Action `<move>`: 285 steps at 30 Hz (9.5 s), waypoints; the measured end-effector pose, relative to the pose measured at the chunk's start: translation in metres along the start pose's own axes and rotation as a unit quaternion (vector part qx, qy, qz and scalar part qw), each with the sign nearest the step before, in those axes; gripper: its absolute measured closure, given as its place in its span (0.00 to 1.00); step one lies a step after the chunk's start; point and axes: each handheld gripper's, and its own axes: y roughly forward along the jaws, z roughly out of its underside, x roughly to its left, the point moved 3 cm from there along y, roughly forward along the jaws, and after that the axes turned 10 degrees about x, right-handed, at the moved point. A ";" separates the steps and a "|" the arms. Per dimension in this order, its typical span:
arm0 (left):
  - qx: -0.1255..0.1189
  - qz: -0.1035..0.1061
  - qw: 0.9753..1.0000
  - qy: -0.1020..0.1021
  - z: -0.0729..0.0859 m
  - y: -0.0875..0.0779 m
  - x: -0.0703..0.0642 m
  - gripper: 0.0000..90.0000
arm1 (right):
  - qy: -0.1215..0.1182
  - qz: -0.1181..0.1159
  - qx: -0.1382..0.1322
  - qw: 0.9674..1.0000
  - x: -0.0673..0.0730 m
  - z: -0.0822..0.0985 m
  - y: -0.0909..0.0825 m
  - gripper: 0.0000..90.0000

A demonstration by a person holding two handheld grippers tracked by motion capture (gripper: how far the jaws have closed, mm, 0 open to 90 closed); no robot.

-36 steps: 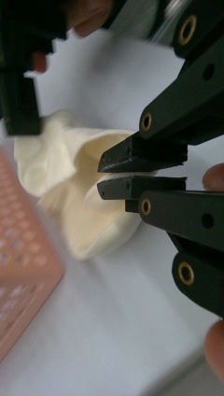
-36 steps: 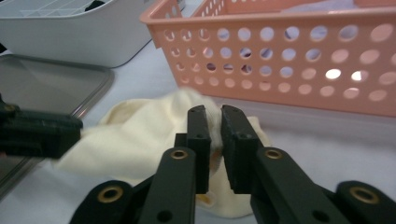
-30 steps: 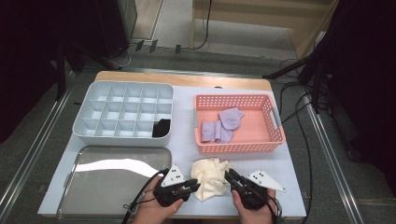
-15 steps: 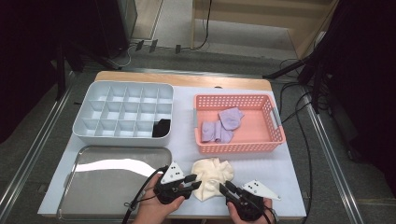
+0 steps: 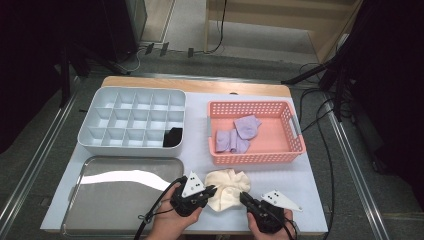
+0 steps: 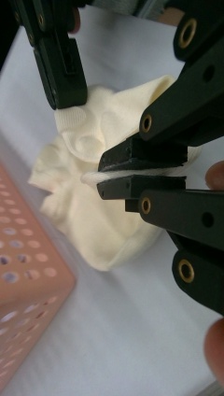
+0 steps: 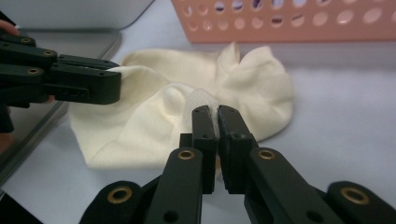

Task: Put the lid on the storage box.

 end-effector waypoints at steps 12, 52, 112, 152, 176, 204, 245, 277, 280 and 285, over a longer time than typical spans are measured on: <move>-0.044 -0.043 0.997 -0.048 0.003 -0.010 0.023 0.92 | -0.027 0.029 -0.044 0.998 -0.003 -0.043 0.011 0.85; 0.000 -0.026 0.997 -0.067 0.017 -0.007 0.026 0.87 | -0.007 0.008 0.028 1.000 0.002 0.004 0.017 0.85; 0.010 -0.009 0.997 -0.077 0.015 -0.003 0.027 0.84 | -0.052 0.076 0.012 0.996 -0.025 -0.029 0.027 0.86; 0.036 0.020 0.993 -0.107 0.017 -0.001 0.031 0.93 | 0.046 0.024 0.014 0.999 -0.029 -0.005 0.017 0.89; -0.009 0.004 0.998 -0.068 -0.004 -0.007 0.010 0.98 | 0.036 -0.006 0.013 0.999 -0.022 -0.014 0.014 0.94; 0.005 -0.006 0.994 -0.106 -0.008 -0.011 0.024 0.90 | -0.017 -0.047 -0.021 0.999 0.027 -0.029 0.016 0.91; -0.023 0.032 0.990 -0.135 0.008 -0.032 0.039 0.83 | -0.002 -0.049 -0.039 0.998 0.041 -0.013 0.017 0.74; -0.011 0.037 0.993 -0.112 0.007 -0.013 0.022 0.83 | 0.071 0.050 0.007 0.996 -0.025 -0.005 0.012 0.84; -0.016 0.038 0.992 -0.115 0.006 -0.016 0.024 0.83 | 0.081 0.033 -0.023 0.996 -0.025 -0.008 0.008 0.79; -0.016 0.039 0.993 -0.112 0.002 -0.016 0.020 0.84 | 0.081 0.029 -0.074 0.994 -0.021 -0.015 -0.007 0.75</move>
